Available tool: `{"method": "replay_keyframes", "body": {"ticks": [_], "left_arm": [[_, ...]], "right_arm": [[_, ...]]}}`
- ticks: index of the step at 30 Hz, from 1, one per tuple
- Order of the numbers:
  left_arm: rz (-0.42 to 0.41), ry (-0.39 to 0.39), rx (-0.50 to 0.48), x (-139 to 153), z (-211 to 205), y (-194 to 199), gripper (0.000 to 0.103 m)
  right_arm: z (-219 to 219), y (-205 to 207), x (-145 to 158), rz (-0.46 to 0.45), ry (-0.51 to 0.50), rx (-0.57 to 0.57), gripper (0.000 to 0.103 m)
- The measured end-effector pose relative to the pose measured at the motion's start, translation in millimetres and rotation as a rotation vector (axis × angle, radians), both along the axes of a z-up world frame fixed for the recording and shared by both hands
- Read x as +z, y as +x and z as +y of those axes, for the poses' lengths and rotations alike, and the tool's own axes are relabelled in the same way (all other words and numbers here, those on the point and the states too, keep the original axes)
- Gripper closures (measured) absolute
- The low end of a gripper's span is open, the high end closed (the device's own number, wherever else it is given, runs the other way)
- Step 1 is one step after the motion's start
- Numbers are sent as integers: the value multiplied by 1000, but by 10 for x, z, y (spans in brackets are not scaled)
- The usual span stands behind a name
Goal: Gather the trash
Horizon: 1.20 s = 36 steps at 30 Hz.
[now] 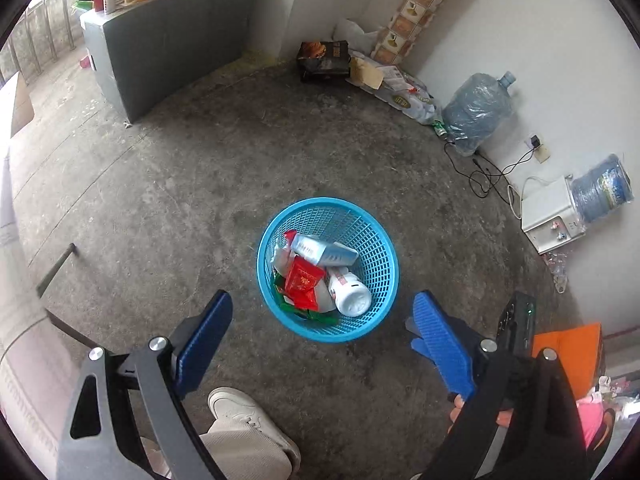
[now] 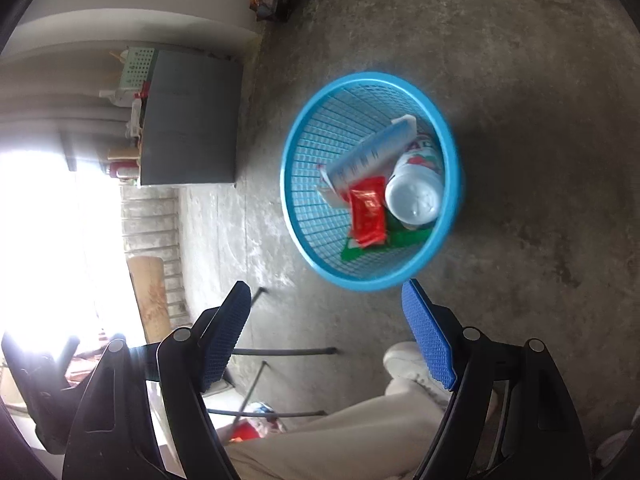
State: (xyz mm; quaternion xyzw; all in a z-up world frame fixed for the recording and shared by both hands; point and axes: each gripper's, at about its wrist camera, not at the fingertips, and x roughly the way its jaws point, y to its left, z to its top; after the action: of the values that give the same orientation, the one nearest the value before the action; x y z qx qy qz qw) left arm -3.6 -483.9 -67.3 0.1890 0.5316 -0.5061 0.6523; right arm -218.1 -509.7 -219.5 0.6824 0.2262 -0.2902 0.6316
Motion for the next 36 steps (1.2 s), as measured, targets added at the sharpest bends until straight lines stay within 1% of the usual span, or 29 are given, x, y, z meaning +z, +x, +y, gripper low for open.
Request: {"method": "replay_keyframes", "body": {"ticks": [3,5,9,11,16,20,27,31,36], "left_arm": [[-9,-32,2,135,229,-29,13],[-35,-56,-3,253,383,-40,13],[-82,-108,9,522,749,-43,13],[-96,-135,32,641,954,-5,13],[-134,-180,118,884,1490,165,13],[-169,-194,186,999,1908,294,13],[-198,-213,293,1120,2554,504,13],[-198,-222,352,1161,2832,600,13],[-209,-229,387,1189,3052,684,13]], "right_arm": [[116,-20,132,31,-36,10,28],[169,-3,194,43,-72,21,28],[251,105,455,87,-161,70,28],[305,173,592,94,-204,95,27],[460,368,870,69,-303,177,22],[591,525,1036,37,-344,232,21],[772,756,1237,2,-400,315,21],[864,816,1324,-10,-419,343,21],[943,864,1399,-16,-430,366,21]]}}
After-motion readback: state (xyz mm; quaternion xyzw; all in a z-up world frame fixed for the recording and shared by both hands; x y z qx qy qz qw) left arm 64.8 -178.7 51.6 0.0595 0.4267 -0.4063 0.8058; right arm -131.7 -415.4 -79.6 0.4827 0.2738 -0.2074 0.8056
